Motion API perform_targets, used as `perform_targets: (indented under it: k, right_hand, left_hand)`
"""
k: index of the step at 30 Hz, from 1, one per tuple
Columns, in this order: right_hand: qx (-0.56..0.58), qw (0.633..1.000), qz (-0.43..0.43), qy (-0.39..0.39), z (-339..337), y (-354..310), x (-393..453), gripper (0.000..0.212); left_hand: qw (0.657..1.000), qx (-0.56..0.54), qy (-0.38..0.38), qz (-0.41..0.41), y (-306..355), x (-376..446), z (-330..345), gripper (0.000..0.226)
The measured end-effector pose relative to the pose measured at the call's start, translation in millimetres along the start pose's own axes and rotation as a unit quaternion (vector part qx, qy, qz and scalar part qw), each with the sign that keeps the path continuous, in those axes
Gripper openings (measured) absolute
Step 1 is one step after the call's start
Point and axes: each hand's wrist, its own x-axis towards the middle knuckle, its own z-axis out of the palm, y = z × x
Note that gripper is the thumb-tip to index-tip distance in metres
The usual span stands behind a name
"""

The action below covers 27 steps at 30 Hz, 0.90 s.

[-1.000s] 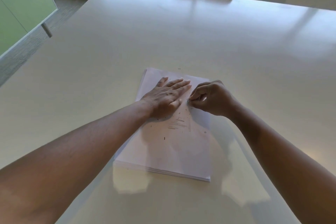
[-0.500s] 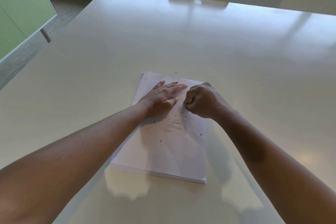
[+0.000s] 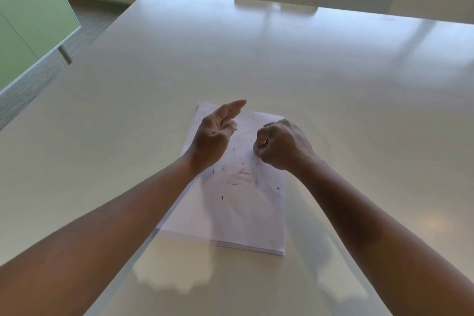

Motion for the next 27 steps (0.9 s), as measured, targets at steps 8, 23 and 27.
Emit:
perform_targets:
  k: [8,23,27]
  right_hand:
    - [-0.006,1.0,0.008,0.003,-1,-2,-3,0.014]
    - [-0.022,0.999,0.015,0.026,0,-8,-6,0.016]
    - [-0.031,0.999,0.032,0.023,0,-13,-5,0.015]
  left_hand:
    - [0.97,0.204,-0.114,0.063,4,-26,-18,0.078]
    - [0.934,0.34,-0.062,0.092,-8,-59,-15,0.091]
    - [0.909,0.394,-0.116,0.076,-8,-65,-16,0.123]
